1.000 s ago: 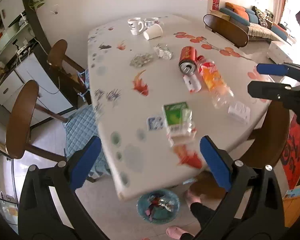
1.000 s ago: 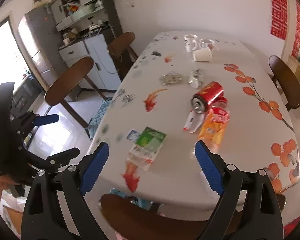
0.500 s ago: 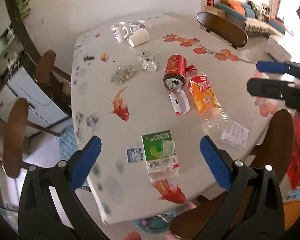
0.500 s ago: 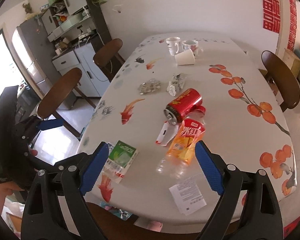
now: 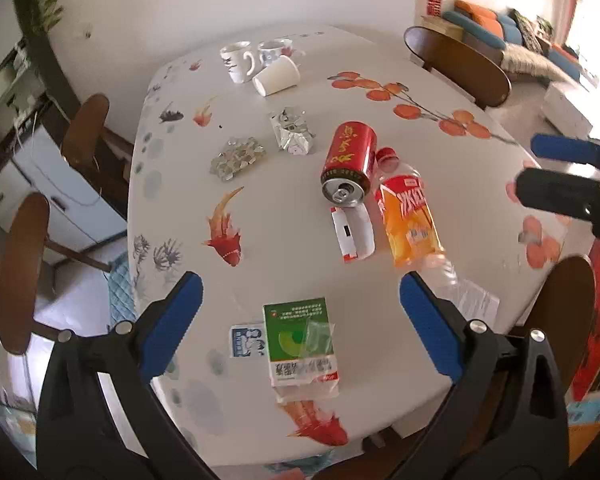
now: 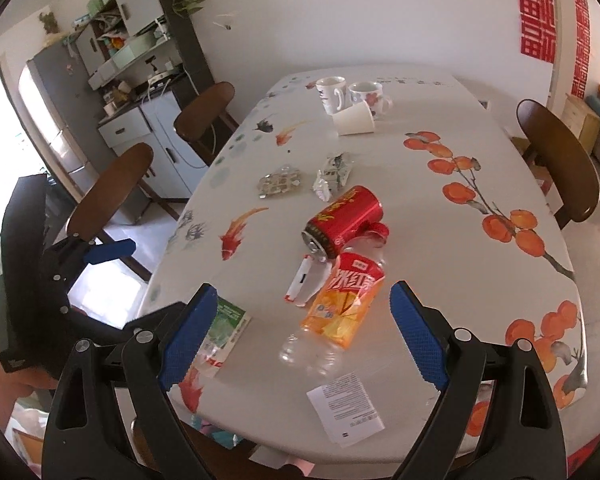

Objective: Collect trash
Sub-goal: 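Raise both grippers from the bin back toward the table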

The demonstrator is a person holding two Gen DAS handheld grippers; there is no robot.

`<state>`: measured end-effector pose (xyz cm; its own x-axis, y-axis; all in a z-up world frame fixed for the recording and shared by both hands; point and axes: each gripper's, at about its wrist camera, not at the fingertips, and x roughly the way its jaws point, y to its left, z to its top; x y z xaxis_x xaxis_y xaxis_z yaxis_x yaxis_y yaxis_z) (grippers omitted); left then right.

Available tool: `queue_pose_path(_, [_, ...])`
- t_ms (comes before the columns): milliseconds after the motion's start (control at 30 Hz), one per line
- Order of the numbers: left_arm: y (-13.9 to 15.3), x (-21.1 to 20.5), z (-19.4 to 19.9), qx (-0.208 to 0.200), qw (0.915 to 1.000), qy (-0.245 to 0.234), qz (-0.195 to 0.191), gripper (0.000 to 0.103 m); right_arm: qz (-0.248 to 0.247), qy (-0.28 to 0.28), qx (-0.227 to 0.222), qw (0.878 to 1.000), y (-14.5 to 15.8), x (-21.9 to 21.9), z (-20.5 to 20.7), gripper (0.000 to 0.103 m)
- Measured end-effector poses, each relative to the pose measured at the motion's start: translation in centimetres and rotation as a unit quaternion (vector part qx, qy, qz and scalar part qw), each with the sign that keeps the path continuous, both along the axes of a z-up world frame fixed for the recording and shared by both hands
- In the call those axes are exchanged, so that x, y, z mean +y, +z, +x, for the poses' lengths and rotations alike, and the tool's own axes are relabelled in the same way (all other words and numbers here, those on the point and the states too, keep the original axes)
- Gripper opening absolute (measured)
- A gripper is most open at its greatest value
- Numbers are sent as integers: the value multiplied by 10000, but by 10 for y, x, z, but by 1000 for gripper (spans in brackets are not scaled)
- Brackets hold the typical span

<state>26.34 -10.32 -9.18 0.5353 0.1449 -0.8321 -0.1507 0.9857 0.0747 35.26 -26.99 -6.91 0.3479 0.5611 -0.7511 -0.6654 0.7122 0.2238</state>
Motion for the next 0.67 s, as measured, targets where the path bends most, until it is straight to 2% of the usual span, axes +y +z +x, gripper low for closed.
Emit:
queue_pose_path(100, [-3,6,6,-4,9997,147,-215,97,-16,-3,-17,10000,0,-1,5,87])
queue_pose_path(267, [-4,12,13,-50,9994,177,-308,97,-48,-20,-8,10000,-2,1,12,87])
queue_pose_path(367, [-4,11,17,-44,9998,145,-155,97,-63,-22,-9,10000,-2,2,15,87])
queue_pose_path(667, [-2,12,23,-50,9999,2,-100,97,-57,-42,-5,10000,-3,7,20,87])
